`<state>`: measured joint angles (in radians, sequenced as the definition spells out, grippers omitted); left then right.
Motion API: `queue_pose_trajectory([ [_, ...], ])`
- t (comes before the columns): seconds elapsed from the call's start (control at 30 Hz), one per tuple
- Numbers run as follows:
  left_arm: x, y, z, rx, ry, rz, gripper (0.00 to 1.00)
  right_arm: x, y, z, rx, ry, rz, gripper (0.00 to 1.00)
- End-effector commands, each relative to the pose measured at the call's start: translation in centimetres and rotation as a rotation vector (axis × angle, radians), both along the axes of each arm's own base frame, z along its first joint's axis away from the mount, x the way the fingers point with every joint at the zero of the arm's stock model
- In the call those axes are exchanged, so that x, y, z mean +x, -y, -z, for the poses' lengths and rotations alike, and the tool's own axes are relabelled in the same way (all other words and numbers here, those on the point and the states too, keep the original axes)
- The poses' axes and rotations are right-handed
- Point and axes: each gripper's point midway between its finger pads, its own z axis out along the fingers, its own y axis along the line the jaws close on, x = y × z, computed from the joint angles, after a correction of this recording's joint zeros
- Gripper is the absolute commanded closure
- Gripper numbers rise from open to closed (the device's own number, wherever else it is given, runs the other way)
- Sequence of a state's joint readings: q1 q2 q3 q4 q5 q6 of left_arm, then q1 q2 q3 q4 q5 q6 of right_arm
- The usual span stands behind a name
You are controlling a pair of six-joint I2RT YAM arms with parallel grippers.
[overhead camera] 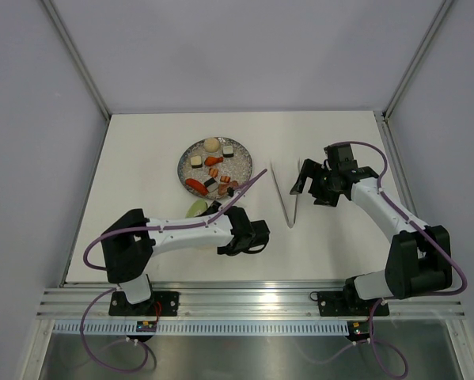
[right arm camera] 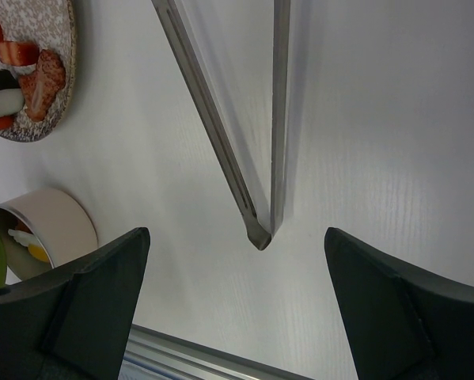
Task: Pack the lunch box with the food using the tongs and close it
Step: Close the box lid on the packing box.
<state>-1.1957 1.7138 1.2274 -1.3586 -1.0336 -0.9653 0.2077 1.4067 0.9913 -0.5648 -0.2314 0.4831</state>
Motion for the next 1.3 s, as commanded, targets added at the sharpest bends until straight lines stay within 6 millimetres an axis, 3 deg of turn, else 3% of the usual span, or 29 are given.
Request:
queue_pose_trajectory([
  [0.0, -0.4, -3.0, -3.0, 0.160, 0.016, 0.017, 1.00, 0.4, -0.3, -0.2, 0.019, 0.020, -0.016, 0.01],
  [0.5, -0.8, -2.2, -1.6, 0.236, -0.036, 0.051, 1.00, 0.6, -0.2, 0.0, 0.009, 0.019, -0.023, 0.00],
  [0.57, -0.9, -2.1, -1.3, 0.232, -0.042, 0.044, 0.92, 0.7, -0.3, -0.1, 0.009, 0.022, -0.023, 0.01],
  [0.63, -1.0, -2.1, -1.2, 0.233, -0.054, 0.044, 0.78, 0.6, -0.2, -0.1, 0.007, 0.020, -0.025, 0.01],
  [0.83, -1.2, -2.0, -0.8, 0.232, -0.085, 0.057, 0.57, 0.6, -0.2, -0.1, 0.008, 0.022, -0.024, 0.01],
  [0.97, -1.3, -2.0, -0.5, 0.235, -0.095, 0.060, 0.35, 0.5, -0.2, -0.2, 0.006, 0.023, -0.024, 0.01],
  [1.07, -1.3, -2.0, -0.3, 0.240, -0.105, 0.062, 0.27, 0.4, -0.1, -0.5, 0.005, 0.027, -0.023, 0.00],
  [1.27, -1.6, -1.6, -0.1, 0.231, -0.147, 0.076, 0.23, 0.3, 0.1, -0.9, -0.006, 0.038, -0.021, 0.01],
])
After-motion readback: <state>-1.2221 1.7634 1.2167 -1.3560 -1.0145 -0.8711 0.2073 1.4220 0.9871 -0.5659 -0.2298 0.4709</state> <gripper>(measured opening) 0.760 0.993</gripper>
